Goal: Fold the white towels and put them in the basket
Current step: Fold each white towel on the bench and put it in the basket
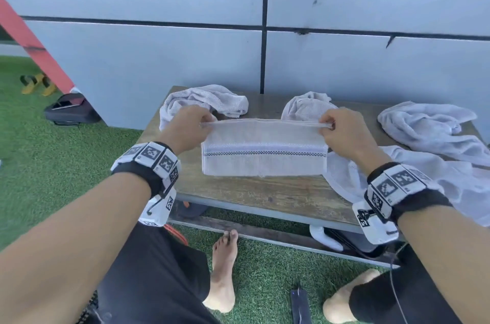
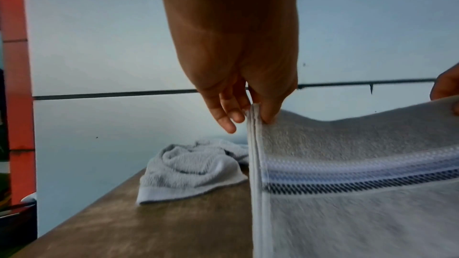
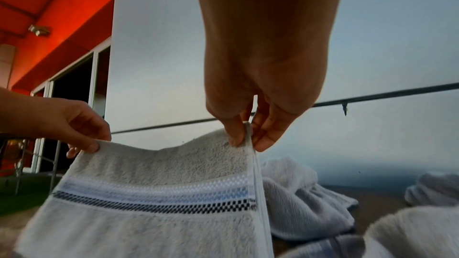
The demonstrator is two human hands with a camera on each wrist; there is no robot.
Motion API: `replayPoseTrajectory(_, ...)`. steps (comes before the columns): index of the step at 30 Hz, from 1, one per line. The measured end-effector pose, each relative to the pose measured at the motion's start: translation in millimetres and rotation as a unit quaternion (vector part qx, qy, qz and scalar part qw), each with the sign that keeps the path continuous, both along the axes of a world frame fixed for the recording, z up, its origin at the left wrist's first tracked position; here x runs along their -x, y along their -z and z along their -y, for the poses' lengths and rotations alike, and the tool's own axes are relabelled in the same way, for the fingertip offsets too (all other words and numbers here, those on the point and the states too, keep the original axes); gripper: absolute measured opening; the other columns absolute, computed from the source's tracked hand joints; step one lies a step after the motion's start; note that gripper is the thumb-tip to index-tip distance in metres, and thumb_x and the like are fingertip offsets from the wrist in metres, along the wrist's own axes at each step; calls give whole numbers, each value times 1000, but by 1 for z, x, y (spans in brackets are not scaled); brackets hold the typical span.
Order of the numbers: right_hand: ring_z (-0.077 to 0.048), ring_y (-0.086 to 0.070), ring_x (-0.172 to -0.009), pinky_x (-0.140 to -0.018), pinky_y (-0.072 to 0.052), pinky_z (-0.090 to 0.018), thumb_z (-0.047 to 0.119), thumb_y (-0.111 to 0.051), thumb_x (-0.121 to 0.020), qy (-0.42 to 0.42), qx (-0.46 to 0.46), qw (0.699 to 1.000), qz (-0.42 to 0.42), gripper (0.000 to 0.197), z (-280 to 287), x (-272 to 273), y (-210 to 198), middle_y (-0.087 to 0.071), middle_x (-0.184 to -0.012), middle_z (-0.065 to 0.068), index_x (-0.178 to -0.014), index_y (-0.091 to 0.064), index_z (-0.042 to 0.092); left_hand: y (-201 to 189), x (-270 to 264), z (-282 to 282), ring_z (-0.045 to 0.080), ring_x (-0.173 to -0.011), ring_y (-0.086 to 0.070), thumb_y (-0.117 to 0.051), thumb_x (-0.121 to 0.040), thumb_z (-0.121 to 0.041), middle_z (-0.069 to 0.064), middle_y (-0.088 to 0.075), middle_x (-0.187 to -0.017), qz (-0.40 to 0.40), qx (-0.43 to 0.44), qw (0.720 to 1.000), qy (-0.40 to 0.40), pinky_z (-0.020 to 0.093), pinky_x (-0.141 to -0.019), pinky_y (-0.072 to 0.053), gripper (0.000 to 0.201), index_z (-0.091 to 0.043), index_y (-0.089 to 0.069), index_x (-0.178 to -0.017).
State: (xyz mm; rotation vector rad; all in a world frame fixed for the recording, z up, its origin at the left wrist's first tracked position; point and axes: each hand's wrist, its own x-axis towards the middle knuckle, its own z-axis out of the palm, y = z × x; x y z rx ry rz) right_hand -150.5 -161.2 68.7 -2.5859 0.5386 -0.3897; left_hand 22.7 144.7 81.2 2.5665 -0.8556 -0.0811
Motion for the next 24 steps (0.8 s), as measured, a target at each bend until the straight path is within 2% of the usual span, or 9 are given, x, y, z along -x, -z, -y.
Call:
replayPoseTrajectory(5,-13,-49,-76,-68,-31,-3,3,-66,-79,9,-11,990,139,19,0,13,-16,-59,-88,0,-86,-64,21,-9,5,-17,18,-81,-50,-67,-85,-17,-6,-57,-96,85,129,988,-8,39,-85,-48,9,-21,-65,-93)
replayPoseTrajectory(6,-14,-51,-75,-69,-32,-2,2,-66,-78,2,-19,991,132,22,-1,19,-13,-59,-89,0,-86,-62,22,-6,12,-22,14,-79,-49,-69,-85,-16,-4,-57,-96,81,134,988,-6,36,-88,-48,9,-21,-65,-92)
replayPoseTrajectory(9,-18,-54,-78,-67,-39,-17,0,-69,-77,-26,-44,999,-14,27,-4,40,11,-63,-95,-4,-80,-60,25,18,37,-37,0,-78,-50,-69,-86,-17,-1,-55,-94,9,61,998,-4,9,-79,-39,10,-25,-64,-83)
replayPoseTrajectory(12,-19,-54,-89,-73,-42,-30,10,-75,-81,-52,-100,969,-222,24,-11,57,41,-59,-111,-5,-96,-61,22,59,49,-49,19,-90,-60,-72,-82,-19,0,-63,-101,-101,-28,994,-14,30,-82,-48,13,-24,-64,-90)
replayPoseTrajectory(15,-23,-56,-92,-73,-46,-32,20,-67,-91,14,-144,967,-211,24,-24,64,60,-55,-106,-5,-110,-53,16,88,56,-51,20,-97,-61,-68,-88,-32,1,-64,-109,-152,-43,985,-70,34,-84,-51,32,-16,-59,-115)
replayPoseTrajectory(17,-26,-58,-83,-70,-44,-35,24,-61,-95,59,-137,972,-184,18,-31,63,67,-56,-91,-9,-103,-52,10,97,56,-47,22,-101,-62,-65,-91,-39,3,-63,-107,-161,-30,980,-115,37,-88,-52,39,-13,-57,-119)
replayPoseTrajectory(20,-24,-51,-62,-59,-39,-34,26,-58,-95,87,-97,973,-188,29,-33,60,75,-49,-67,-7,-73,-42,15,98,55,-37,22,-76,-60,-62,-93,-43,1,-59,-79,-146,-48,977,-145,31,-68,-48,27,-17,-58,-86)
replayPoseTrajectory(22,-22,-45,-54,-52,-35,-31,24,-58,-95,98,-82,972,-196,37,-33,59,79,-42,-59,-4,-65,-38,15,98,55,-32,20,-51,-44,-63,-91,-40,-1,-41,-55,-140,-57,978,-147,27,-53,-34,42,-19,-43,-61)
replayPoseTrajectory(24,-23,-42,-52,-51,-32,-30,21,-58,-94,103,-77,973,-194,39,-32,57,81,-39,-56,-4,-62,-37,14,96,58,-28,20,-46,-38,-66,-88,-38,-2,-35,-50,-143,-56,976,-152,26,-51,-32,48,-19,-36,-56)
